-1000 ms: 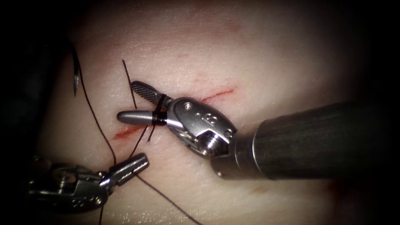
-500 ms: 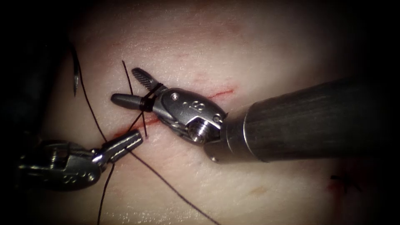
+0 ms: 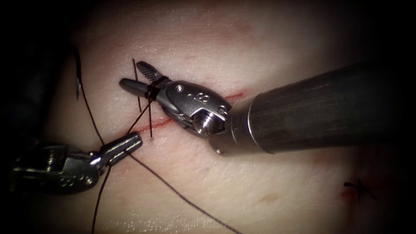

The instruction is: Wound Closure

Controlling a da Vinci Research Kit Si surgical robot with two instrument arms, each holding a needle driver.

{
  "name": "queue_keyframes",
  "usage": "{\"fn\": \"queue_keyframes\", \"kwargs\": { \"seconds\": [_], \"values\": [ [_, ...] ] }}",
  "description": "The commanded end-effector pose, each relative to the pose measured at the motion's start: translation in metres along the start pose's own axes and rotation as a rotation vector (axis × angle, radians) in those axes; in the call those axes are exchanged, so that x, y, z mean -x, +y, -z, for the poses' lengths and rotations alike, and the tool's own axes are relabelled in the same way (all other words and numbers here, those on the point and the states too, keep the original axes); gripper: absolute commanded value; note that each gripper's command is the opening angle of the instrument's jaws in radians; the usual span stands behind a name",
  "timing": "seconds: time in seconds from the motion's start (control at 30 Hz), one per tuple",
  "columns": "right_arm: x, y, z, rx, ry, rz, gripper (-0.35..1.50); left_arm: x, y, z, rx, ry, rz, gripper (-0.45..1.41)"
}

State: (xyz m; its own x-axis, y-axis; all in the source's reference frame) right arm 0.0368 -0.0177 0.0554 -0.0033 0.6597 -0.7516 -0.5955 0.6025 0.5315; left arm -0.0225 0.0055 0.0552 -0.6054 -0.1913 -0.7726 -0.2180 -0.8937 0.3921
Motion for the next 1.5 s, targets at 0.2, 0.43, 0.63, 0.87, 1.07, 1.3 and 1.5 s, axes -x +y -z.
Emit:
{"fn": "queue_keyframes", "kwargs": {
  "seconds": [0.2, 0.43, 0.63, 0.87, 1.07, 1.3, 1.5],
  "values": [
    [0.0011, -0.0013, 0.0, 0.02, -0.02, -0.047, -0.35, 0.0004, 0.0004, 0.0001, 0.004, -0.008, 0.004, -0.45],
    [0.0014, -0.0018, 0.0006, -0.036, -0.036, -0.056, -0.35, 0.0012, -0.0005, 0.0007, 0.007, -0.022, 0.01, -0.45],
    [0.0015, -0.0023, 0.0013, -0.056, 0.004, -0.058, -0.35, 0.0017, -0.0008, 0.0007, 0.007, -0.032, 0.011, -0.45],
    [0.0014, -0.0035, 0.0031, -0.074, 0.045, -0.061, -0.35, 0.0033, -0.0031, 0.0006, 0.002, -0.055, 0.029, -0.45],
    [0.0014, -0.0042, 0.0052, -0.076, 0.092, -0.065, -0.35, 0.0058, -0.0081, 0.0013, -0.026, -0.094, 0.049, -0.45],
    [0.0026, -0.0048, 0.0067, -0.09, 0.109, -0.058, -0.35, 0.0088, -0.0139, 0.0023, -0.069, -0.148, 0.055, -0.45],
    [0.0045, -0.0058, 0.0082, -0.107, 0.115, -0.035, -0.35, 0.009, -0.0166, 0.0024, -0.076, -0.164, 0.06, -0.45]
  ]
}}
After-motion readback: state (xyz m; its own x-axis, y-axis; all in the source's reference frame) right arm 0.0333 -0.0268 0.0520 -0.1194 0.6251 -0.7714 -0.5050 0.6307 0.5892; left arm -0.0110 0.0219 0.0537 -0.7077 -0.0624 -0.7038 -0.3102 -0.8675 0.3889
